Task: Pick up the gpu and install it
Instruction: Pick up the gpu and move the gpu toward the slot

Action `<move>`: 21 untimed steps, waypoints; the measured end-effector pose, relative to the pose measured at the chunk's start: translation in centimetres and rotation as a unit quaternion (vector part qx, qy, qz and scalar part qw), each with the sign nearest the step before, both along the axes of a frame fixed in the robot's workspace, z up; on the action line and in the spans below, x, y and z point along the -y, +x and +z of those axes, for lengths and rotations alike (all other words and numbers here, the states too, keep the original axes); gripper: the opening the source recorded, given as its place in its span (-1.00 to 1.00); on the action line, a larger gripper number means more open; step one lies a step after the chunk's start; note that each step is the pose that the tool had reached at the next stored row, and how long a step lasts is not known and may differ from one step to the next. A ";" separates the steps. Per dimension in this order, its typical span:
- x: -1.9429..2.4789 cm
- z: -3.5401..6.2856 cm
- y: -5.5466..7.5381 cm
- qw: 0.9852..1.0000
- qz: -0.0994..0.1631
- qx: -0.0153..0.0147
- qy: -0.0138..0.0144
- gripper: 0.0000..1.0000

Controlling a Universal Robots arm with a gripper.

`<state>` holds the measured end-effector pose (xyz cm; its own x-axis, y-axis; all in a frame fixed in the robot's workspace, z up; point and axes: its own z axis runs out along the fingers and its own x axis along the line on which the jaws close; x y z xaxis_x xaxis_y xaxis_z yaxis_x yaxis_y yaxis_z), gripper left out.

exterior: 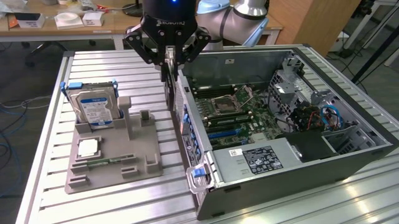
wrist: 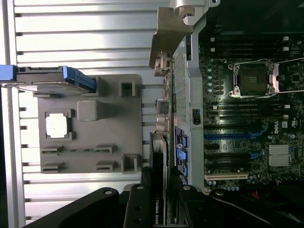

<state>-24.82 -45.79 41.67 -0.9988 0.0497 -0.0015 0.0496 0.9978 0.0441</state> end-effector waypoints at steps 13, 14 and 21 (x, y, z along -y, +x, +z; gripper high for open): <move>0.00 0.00 0.3 1.000 0.000 0.000 0.000 -0.48; 0.00 0.00 0.3 1.000 0.000 0.000 0.000 -0.48; 0.00 0.00 0.4 1.000 0.000 0.000 0.000 -0.48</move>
